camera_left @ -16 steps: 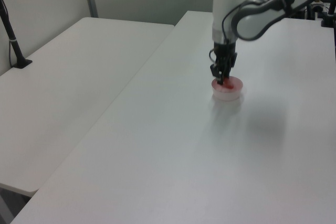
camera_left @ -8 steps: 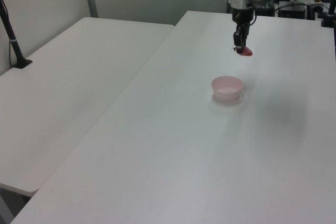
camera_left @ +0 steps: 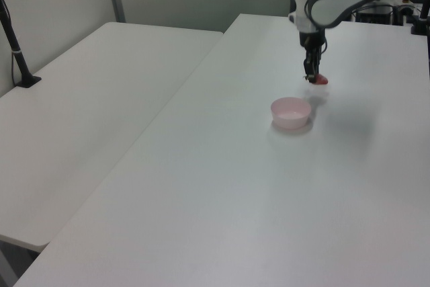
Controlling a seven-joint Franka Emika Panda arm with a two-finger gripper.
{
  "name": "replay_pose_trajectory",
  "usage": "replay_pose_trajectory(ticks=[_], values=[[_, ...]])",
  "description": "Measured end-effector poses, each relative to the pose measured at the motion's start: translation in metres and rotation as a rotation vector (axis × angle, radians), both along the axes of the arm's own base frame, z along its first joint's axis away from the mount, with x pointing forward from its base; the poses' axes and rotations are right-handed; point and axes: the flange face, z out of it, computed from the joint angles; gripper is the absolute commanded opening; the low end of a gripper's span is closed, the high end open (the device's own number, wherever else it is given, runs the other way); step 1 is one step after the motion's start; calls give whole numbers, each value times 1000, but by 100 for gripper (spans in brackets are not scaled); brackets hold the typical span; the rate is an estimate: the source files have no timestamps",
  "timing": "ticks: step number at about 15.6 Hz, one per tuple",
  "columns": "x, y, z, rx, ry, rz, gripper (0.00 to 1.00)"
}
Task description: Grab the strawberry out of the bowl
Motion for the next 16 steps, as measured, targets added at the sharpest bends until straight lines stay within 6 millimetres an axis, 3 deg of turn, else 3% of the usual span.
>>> replay_pose_trajectory(ticks=[1,2,5,7,9,11,14,16], values=[[1,-1,-7,-2,4,2,92],[1,-1,-10,-2,8,2,100],[4,-3,-3,-8,-9,-20,100],[9,-3,23,-19,-48,-80,100],[8,1,70,-25,-49,-116,100],[-2,10,136,-26,-38,-132,100],[-33,37,229,6,-75,-156,100],[-56,57,272,28,-107,-206,100]])
